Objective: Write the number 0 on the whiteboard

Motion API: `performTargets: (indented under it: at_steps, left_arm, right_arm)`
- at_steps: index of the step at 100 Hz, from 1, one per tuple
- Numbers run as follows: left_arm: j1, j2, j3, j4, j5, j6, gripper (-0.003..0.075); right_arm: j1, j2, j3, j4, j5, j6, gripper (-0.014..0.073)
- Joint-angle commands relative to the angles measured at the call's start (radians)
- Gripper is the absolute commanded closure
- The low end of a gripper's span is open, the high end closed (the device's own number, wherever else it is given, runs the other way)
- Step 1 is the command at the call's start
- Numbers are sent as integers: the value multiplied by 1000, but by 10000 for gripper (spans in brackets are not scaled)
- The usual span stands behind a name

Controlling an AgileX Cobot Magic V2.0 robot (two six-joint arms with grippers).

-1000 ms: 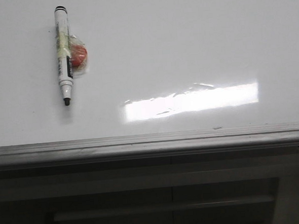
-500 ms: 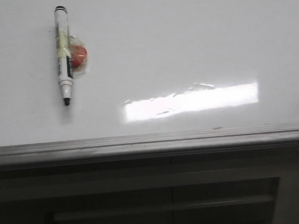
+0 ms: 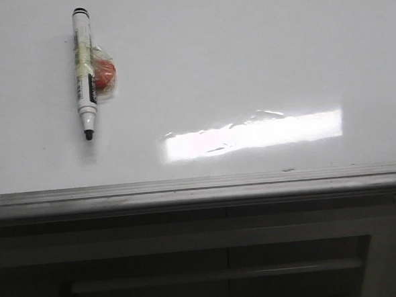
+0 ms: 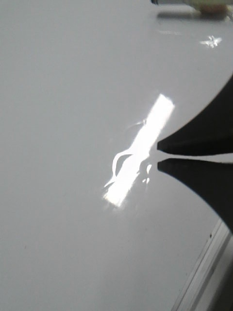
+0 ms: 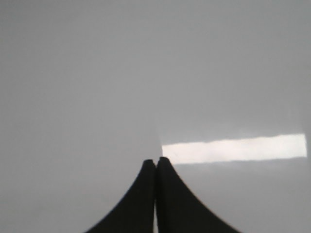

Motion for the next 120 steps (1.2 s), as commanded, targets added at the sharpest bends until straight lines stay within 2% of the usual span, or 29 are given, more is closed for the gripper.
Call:
performTargets:
  at_steps: [1,7,23,33,43,53,61,68,73,83,93,100,111,120]
  left_arm:
    - [2,-30,30,-151,-66,-10,740]
    - [2,-30,30,-155,-72,-10,740]
    - [2,-30,21,-215,-64,-10,740]
    - [2,-29,-23,-211,-36,18,739]
    - [2,-14,-114,-138,27,164,724]
    - [2,55,-237,-16,148,287,623]
    - [2,139,-338,56,243,319,473]
    - [2,228,-409,102,333,319,358]
    - [-16,279,-444,122,363,319,315]
    - [-75,374,-505,185,406,319,327]
    - [-151,492,-576,276,470,309,363]
    - [-210,573,-636,376,516,261,368]
    - [-307,727,-745,589,620,87,368]
    - [-376,826,-823,584,637,10,368]
  right_arm:
    - [-5,-20,12,47,-151,51,662]
    - [-5,-20,11,80,-163,93,662]
    - [-5,-20,-19,86,-127,103,662]
    - [-5,-18,-89,86,21,103,662]
    - [-5,-8,-194,86,203,103,662]
    - [-5,27,-278,86,307,101,662]
    - [-5,59,-317,86,312,65,652]
    - [-5,86,-342,86,304,34,596]
    - [-5,101,-353,86,297,31,529]
    - [-5,125,-369,86,292,31,351]
    - [-5,137,-374,86,314,31,243]
    - [-5,147,-374,86,334,31,239]
    - [-5,157,-374,86,362,31,244]
    - [-5,167,-374,86,361,31,244]
